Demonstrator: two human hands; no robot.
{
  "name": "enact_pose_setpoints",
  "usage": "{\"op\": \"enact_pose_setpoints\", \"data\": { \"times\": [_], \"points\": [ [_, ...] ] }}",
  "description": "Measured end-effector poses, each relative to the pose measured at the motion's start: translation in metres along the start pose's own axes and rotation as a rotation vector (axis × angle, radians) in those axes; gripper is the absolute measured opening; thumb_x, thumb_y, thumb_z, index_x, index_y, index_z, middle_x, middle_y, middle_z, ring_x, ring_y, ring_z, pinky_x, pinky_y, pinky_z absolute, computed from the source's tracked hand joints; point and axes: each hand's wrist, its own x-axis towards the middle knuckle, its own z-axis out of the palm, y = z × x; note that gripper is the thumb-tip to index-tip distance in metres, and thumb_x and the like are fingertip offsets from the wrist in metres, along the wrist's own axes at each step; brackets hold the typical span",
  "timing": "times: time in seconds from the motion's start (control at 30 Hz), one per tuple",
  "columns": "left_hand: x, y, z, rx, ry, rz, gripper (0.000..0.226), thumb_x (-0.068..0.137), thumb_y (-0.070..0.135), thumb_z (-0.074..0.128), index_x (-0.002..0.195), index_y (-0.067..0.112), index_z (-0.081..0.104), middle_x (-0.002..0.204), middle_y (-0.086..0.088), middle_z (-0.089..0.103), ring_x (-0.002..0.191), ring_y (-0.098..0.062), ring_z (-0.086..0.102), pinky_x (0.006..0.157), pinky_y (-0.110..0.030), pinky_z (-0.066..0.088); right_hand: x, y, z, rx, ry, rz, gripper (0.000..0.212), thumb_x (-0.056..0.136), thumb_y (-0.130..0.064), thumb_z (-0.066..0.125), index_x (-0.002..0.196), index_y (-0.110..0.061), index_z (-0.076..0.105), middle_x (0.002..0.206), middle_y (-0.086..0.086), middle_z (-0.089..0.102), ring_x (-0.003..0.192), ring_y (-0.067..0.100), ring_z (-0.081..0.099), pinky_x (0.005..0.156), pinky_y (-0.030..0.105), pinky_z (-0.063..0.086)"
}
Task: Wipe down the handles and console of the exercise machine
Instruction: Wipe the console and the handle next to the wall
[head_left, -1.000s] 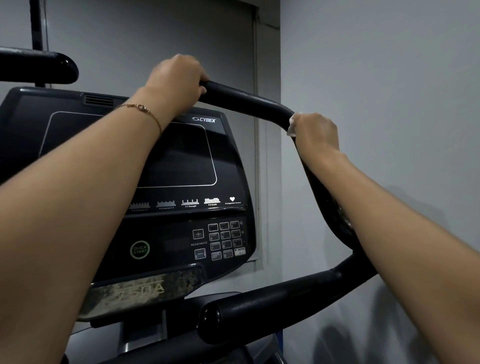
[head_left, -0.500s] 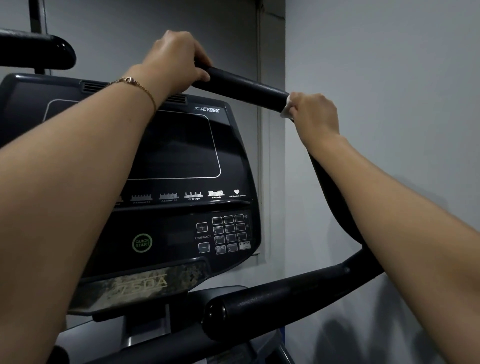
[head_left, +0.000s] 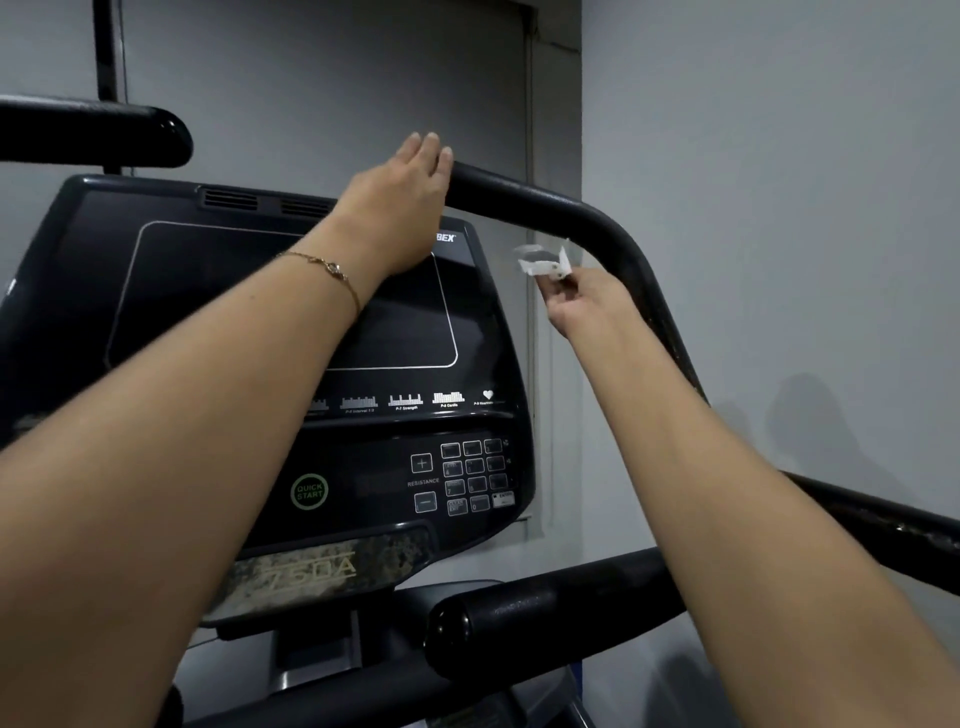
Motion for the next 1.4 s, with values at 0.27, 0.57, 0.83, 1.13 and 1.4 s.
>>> {"op": "enact_pose_setpoints", "data": {
  "times": [0.27,0.57,0.83,1.13,1.4],
  "points": [
    [0.001,-0.011,-0.012,-0.02,-0.089,0.064,0.064,0.09,-0.005,0.031,0.15,0.006,0.013,0.159,-0.008,0.009,0.147,-0.021,0.008,0.118,-0.039,0.02,-0.017,0.027,0.031,0.111,0.003,-0.041,0.019,0.095,-0.002,0.041,0.082,0.004,0.052,0.071,0.006,0.048,0.056,0.011,0.052,0.097,0.029,0.046],
    [0.008,-0.013,-0.016,0.143,-0.084,0.14,0.053,0.092,0.003,0.034,0.145,-0.002,0.027,0.15,-0.017,0.03,0.141,-0.028,0.023,0.119,-0.038,0.016,-0.01,0.041,0.046,0.186,-0.062,0.135,0.032,0.096,0.001,0.038,0.065,-0.005,0.043,0.061,0.008,0.058,0.059,0.011,0.068,0.051,0.003,0.048],
    [0.015,-0.012,-0.008,0.124,-0.086,0.207,0.056,0.095,0.004,0.033,0.148,0.001,0.016,0.156,-0.014,0.017,0.145,-0.023,0.017,0.118,-0.036,0.02,0.002,0.031,0.033,0.16,-0.011,0.096,0.029,0.095,-0.005,0.044,0.066,-0.008,0.048,0.048,0.005,0.052,0.026,0.009,0.048,0.035,0.007,0.038],
    [0.01,-0.008,-0.01,0.163,-0.106,0.196,0.058,0.097,0.007,0.031,0.149,0.0,0.008,0.158,-0.017,0.006,0.146,-0.025,0.01,0.119,-0.036,0.013,-0.004,0.064,0.049,0.242,-0.285,0.117,0.034,0.099,-0.002,0.036,0.067,-0.004,0.049,0.031,0.002,0.053,0.034,0.013,0.057,0.048,0.01,0.049],
    [0.009,-0.005,-0.005,0.133,-0.102,0.174,0.056,0.099,0.009,0.028,0.148,-0.004,0.005,0.157,-0.021,0.002,0.147,-0.028,0.003,0.12,-0.036,0.007,-0.009,0.075,0.056,0.083,-0.356,0.079,0.036,0.1,-0.003,0.028,0.068,-0.008,0.043,0.03,0.001,0.052,0.032,0.01,0.055,0.039,0.004,0.042]
  ]
}}
